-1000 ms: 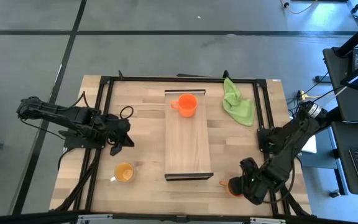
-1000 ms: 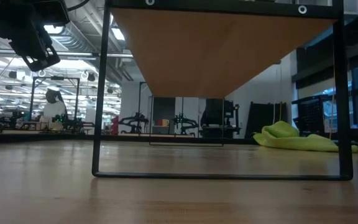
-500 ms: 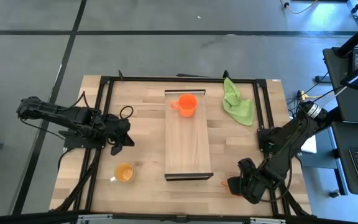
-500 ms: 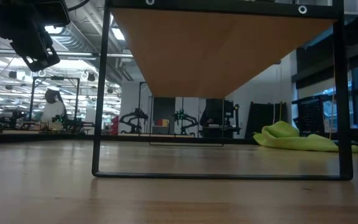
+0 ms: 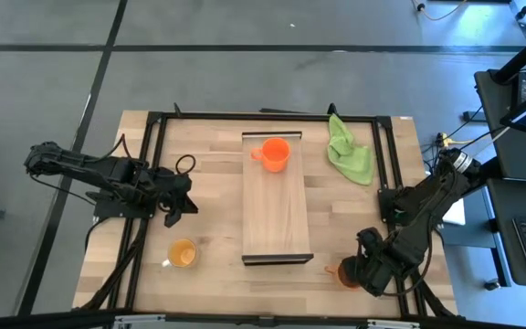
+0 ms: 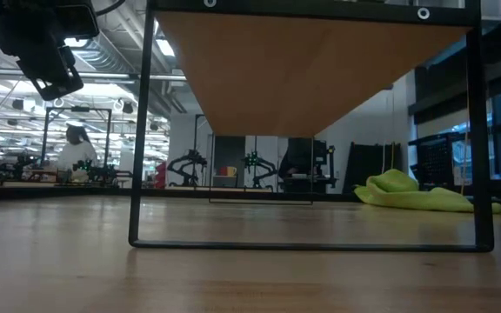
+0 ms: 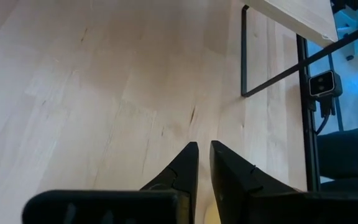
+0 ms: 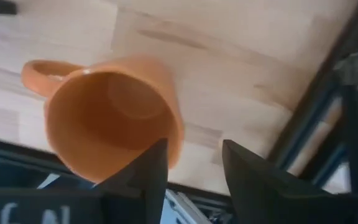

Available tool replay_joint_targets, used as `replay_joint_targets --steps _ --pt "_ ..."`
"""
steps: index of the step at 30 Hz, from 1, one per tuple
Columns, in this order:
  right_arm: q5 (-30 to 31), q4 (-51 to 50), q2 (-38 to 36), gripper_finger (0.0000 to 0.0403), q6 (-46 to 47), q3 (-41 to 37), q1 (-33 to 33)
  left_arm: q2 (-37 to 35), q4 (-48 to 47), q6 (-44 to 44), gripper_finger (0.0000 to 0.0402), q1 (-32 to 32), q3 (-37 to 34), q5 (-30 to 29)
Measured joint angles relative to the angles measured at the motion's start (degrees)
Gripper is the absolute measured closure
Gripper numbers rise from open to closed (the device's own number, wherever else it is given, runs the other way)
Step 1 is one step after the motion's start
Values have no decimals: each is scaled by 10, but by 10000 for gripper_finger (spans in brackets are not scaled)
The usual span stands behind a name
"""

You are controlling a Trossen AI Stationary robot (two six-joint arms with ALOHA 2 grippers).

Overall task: Stack small to large cups/mugs on shelf
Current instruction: Put the brown mug on the shelf

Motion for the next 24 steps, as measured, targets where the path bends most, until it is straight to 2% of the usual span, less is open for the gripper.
replay_joint_targets --steps 6,13,18,21,24 --pt "-1 67 0 240 1 -44 0 0 0 0 366 0 0 -3" --pt "-1 95 0 237 3 -86 0 0 0 0 366 0 0 -3" --pt "-1 174 0 237 6 -134 0 0 0 -2 366 0 0 -4" --pt "-1 200 0 247 7 -147 -1 0 0 -6 366 0 0 -4" --pt "-1 199 0 277 6 -147 -2 0 0 -10 366 0 0 -4"
